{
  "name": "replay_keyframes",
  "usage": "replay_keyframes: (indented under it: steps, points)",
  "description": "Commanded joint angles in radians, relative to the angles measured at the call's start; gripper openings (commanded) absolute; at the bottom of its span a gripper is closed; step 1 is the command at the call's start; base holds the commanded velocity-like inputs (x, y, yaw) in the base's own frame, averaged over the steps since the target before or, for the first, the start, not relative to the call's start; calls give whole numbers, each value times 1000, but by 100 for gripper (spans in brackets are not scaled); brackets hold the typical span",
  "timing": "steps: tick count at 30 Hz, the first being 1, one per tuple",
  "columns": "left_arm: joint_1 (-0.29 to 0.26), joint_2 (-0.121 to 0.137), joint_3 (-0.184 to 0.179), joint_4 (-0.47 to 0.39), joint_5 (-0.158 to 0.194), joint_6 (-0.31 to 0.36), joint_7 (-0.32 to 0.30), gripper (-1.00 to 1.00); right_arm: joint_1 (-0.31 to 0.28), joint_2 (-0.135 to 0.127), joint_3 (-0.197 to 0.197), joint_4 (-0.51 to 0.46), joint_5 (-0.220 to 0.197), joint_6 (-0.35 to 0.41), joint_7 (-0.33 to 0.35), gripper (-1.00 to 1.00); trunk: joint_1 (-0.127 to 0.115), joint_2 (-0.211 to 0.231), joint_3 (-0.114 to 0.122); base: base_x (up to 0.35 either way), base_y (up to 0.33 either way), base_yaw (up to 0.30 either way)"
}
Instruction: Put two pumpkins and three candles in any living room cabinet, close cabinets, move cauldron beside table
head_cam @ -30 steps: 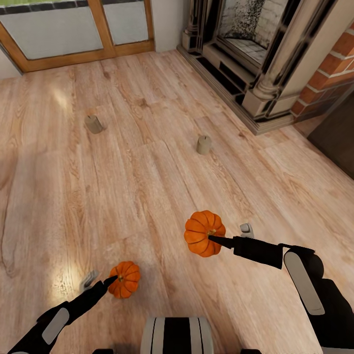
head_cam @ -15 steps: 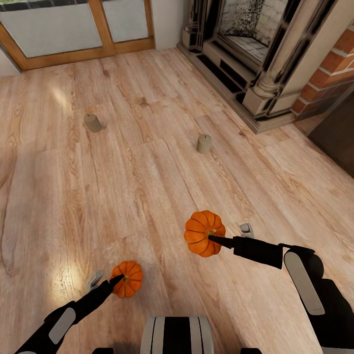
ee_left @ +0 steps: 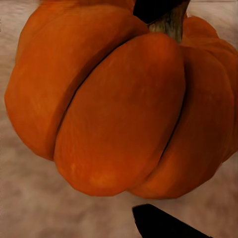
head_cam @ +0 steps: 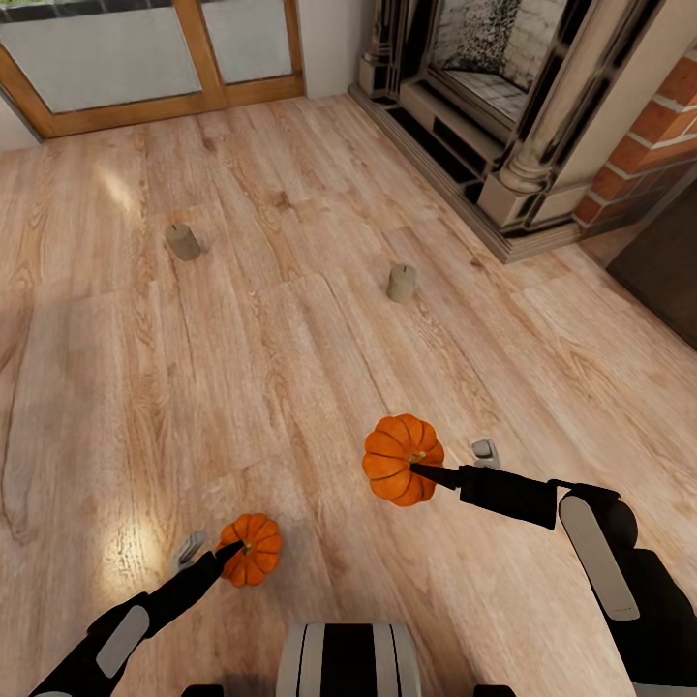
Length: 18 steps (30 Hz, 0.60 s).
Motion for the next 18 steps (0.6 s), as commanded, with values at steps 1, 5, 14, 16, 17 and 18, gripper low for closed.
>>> replay_keyframes:
  steps: [1,5,14,16,17,18]
  points:
    - [0,-1,-1,3,-14,4,49,-100,-1,0,-1,0,2,5,4,-100,0,0,-1,0,0,0]
    - [0,-1,-1,2,-14,4,49,-100,-1,0,-1,0,2,5,4,-100,0,0,-1,0,0,0]
    - [0,0,-1,2,-14,4,48,-100,-1,0,-1,1,2,5,4,-100,0,0,-1,0,0,0]
    - [0,1,-2,2,-14,4,48,-100,-1,0,-1,1,2,5,4,-100,0,0,-1,0,0,0]
    - [0,1,-2,2,-14,5,48,-100,-1,0,-1,1,2,5,4,-100,0,0,-1,0,0,0]
    - [0,1,-2,2,-14,5,48,-100,-1,0,-1,1,2,5,4,-100,0,0,-1,0,0,0]
